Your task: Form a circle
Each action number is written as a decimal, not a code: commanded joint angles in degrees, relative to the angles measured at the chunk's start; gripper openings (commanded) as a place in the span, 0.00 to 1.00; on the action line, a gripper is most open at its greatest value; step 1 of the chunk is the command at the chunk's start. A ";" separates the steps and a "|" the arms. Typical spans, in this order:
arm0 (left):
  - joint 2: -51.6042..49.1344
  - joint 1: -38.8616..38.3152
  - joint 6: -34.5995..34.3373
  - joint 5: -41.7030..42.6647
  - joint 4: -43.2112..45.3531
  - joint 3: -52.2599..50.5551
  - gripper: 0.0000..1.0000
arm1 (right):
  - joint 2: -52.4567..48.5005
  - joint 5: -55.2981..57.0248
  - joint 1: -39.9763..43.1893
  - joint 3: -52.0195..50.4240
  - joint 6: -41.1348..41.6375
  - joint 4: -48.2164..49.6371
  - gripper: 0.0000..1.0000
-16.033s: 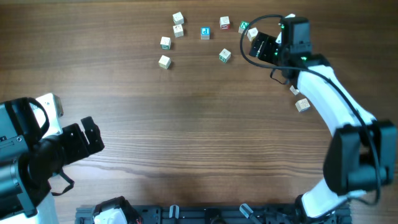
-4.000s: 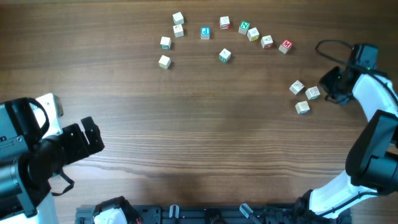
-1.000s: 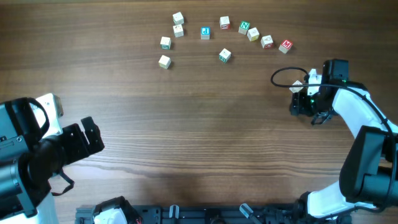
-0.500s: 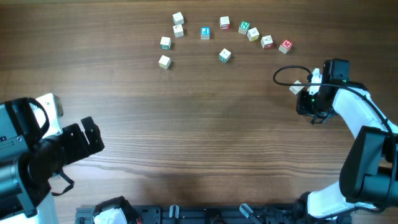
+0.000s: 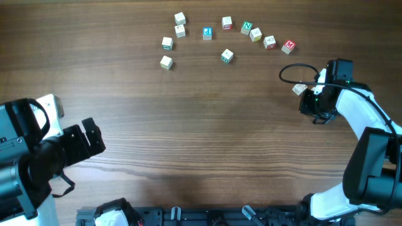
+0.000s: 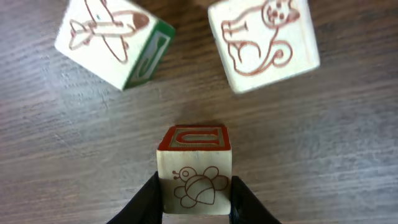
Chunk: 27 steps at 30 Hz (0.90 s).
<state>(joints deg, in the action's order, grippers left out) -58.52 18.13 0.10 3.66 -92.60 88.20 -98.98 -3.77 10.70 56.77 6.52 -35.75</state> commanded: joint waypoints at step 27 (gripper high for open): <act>0.42 0.42 -0.55 -0.55 0.15 -0.31 1.00 | 0.09 0.72 0.07 0.00 -0.37 2.51 0.40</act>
<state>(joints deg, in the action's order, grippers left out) -58.52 18.13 0.10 3.66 -92.60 88.20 -99.00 -3.77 10.70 56.75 6.22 -33.34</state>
